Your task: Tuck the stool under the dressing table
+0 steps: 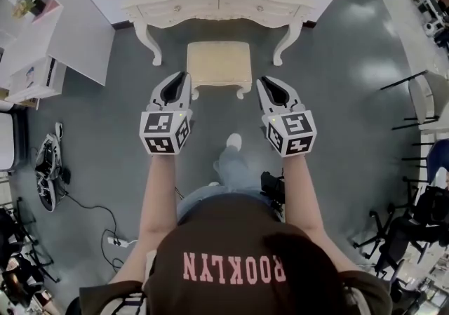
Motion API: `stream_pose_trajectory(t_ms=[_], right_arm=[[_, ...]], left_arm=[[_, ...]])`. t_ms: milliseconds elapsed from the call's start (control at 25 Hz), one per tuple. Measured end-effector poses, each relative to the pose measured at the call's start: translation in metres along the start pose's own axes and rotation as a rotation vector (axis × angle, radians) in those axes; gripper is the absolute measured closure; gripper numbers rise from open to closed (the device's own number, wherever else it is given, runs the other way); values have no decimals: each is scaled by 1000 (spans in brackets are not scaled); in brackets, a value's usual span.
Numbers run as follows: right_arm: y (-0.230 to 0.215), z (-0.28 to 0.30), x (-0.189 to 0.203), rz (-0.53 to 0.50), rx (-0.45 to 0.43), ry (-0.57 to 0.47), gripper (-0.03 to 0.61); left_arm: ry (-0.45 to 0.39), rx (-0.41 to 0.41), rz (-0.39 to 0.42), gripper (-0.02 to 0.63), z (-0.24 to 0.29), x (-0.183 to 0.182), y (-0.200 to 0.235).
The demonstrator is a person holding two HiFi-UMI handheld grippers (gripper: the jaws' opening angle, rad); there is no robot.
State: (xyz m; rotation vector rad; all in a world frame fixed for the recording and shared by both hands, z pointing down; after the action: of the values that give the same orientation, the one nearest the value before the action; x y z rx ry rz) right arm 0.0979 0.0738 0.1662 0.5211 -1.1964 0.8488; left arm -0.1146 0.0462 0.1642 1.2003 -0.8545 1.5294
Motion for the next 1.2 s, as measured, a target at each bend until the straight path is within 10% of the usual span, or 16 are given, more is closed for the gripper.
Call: stream_pose_trajectory(t_ms=[320, 720, 1200], right_arm=[[-88, 69, -10, 115, -123, 78, 333], [-133, 116, 13, 235, -137, 125, 325], [-168, 177, 147, 378, -77, 319, 324]], left_arm=[[83, -12, -31, 397, 102, -16, -5], [211, -22, -42, 391, 155, 18, 14], [403, -39, -59, 407, 225, 133, 59]])
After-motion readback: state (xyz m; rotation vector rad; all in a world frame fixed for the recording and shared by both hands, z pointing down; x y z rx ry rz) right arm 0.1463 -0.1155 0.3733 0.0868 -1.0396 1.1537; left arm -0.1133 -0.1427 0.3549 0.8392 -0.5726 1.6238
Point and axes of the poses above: the fingertips, and each gripper's own axes: z forward along the fingers, y to its left, x out of its underside, the point moved 4 cm from there along -z, backward along the fingers, and after that the axes turned 11 degrees about -x, right-handed, at the moved point
